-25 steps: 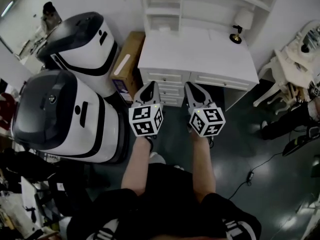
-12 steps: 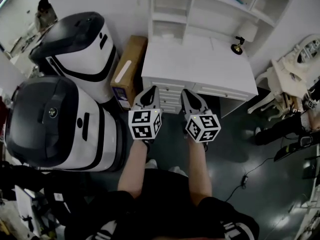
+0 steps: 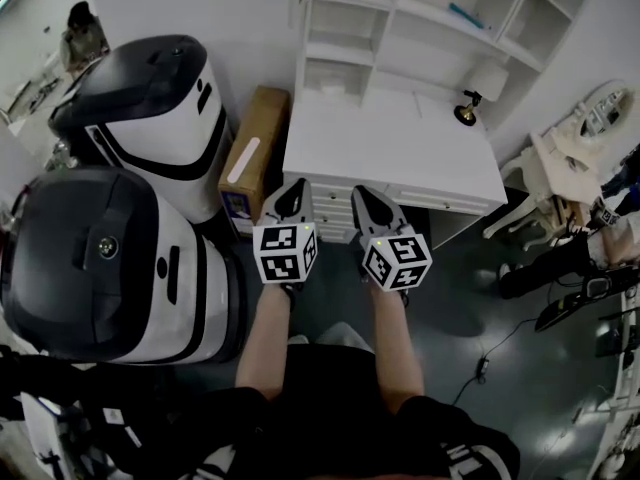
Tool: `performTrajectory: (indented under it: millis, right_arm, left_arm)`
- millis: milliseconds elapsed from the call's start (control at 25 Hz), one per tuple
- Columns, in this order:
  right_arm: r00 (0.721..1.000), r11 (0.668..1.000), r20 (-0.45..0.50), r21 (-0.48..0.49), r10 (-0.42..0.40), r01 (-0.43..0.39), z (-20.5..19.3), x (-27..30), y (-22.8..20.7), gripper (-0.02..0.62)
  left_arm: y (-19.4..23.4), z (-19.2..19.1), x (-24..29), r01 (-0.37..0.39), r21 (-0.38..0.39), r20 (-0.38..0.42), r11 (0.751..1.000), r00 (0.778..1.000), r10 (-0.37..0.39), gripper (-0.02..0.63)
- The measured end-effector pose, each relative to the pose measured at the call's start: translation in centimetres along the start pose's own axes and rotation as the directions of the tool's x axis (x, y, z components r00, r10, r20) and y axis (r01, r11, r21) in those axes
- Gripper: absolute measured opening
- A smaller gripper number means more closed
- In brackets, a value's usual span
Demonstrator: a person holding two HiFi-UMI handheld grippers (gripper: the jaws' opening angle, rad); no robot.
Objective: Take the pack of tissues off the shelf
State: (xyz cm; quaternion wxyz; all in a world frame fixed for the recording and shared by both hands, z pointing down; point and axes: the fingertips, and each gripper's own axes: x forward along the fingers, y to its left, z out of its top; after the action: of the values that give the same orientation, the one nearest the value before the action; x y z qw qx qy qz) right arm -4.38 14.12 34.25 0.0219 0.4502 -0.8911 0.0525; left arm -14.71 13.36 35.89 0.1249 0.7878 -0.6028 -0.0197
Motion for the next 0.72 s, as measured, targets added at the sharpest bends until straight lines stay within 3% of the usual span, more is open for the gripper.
performTrajectory:
  millis: [360, 720]
  right_arm:
    - [0.996, 0.999, -0.074, -0.011, -0.041, 0.04, -1.9, 1.2, -1.9, 0.02]
    - [0.996, 0.999, -0.086, 0.009, 0.031, -0.031, -3.1, 5.9, -2.3, 0.02]
  left_arm:
    - [0.0, -2.4, 2.8, 0.042, -0.043, -0.047, 0.998, 0.998, -0.044, 0.009]
    - [2.6, -2.8, 5.7, -0.002, -0.018, -0.064, 1.0, 0.998, 0.001, 0.009]
